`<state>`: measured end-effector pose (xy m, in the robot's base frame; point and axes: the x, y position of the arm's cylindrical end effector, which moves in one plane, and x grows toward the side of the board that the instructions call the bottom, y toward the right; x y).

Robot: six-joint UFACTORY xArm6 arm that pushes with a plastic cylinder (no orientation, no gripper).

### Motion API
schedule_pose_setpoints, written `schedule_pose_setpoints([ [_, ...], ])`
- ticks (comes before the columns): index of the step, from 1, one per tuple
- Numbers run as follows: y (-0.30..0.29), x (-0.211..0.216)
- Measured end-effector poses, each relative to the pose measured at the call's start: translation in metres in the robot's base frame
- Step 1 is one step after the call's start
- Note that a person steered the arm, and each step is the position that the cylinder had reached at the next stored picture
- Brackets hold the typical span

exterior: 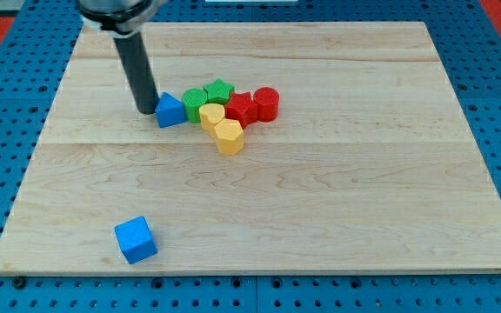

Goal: Move blue triangle from green circle

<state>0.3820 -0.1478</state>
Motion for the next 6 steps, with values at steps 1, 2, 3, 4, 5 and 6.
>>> schedule_pose_setpoints([
  [1, -0.019, 0.024],
  [2, 0.024, 0.041],
  [3, 0.041, 0.03],
  [4, 0.03, -0.031],
  [5, 0.033, -0.085],
  [6, 0.019, -0.08],
])
